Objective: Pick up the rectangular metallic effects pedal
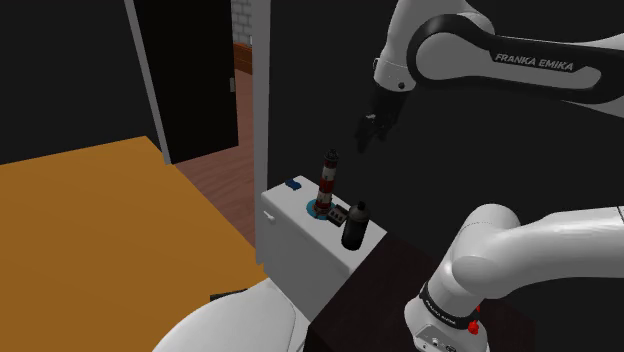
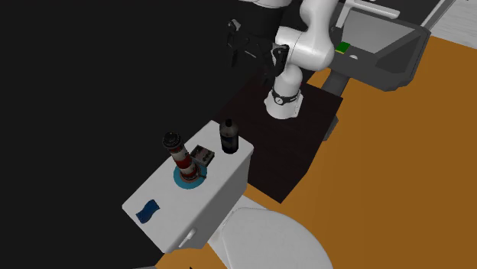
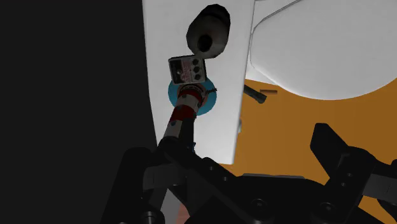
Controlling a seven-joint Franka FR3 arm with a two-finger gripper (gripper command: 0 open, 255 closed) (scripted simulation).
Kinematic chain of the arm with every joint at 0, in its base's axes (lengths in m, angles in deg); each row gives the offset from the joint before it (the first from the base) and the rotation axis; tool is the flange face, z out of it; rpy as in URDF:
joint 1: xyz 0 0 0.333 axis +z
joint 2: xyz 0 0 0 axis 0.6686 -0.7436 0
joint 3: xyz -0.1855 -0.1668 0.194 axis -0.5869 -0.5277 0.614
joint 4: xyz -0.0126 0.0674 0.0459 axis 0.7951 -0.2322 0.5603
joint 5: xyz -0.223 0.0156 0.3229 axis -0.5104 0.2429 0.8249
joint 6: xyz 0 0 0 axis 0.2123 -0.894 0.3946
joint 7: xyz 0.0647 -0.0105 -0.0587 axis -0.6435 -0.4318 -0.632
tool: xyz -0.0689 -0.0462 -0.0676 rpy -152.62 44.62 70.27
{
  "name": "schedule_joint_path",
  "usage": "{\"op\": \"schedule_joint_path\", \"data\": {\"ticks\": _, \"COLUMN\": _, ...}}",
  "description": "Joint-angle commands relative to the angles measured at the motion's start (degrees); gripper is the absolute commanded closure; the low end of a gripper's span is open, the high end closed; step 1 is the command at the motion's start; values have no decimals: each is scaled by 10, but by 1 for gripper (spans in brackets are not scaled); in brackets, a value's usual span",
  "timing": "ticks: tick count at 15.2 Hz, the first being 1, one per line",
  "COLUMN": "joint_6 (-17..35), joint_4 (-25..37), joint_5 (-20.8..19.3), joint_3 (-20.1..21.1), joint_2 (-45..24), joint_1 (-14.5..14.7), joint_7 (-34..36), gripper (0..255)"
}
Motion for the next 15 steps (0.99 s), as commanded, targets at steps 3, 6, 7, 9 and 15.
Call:
{"op": "schedule_joint_path", "data": {"ticks": 3, "joint_6": 36, "joint_4": -21, "joint_5": 7, "joint_3": -14, "joint_2": -16, "joint_1": -12, "joint_7": 16, "gripper": 0}}
{"op": "schedule_joint_path", "data": {"ticks": 6, "joint_6": 91, "joint_4": -51, "joint_5": 20, "joint_3": -36, "joint_2": -46, "joint_1": -29, "joint_7": 37, "gripper": 0}}
{"op": "schedule_joint_path", "data": {"ticks": 7, "joint_6": 110, "joint_4": -60, "joint_5": 24, "joint_3": -43, "joint_2": -57, "joint_1": -35, "joint_7": 44, "gripper": 0}}
{"op": "schedule_joint_path", "data": {"ticks": 9, "joint_6": 148, "joint_4": -76, "joint_5": 34, "joint_3": -58, "joint_2": -81, "joint_1": -45, "joint_7": 56, "gripper": 0}}
{"op": "schedule_joint_path", "data": {"ticks": 15, "joint_6": 267, "joint_4": -116, "joint_5": 76, "joint_3": -103, "joint_2": -169, "joint_1": -65, "joint_7": 81, "gripper": 0}}
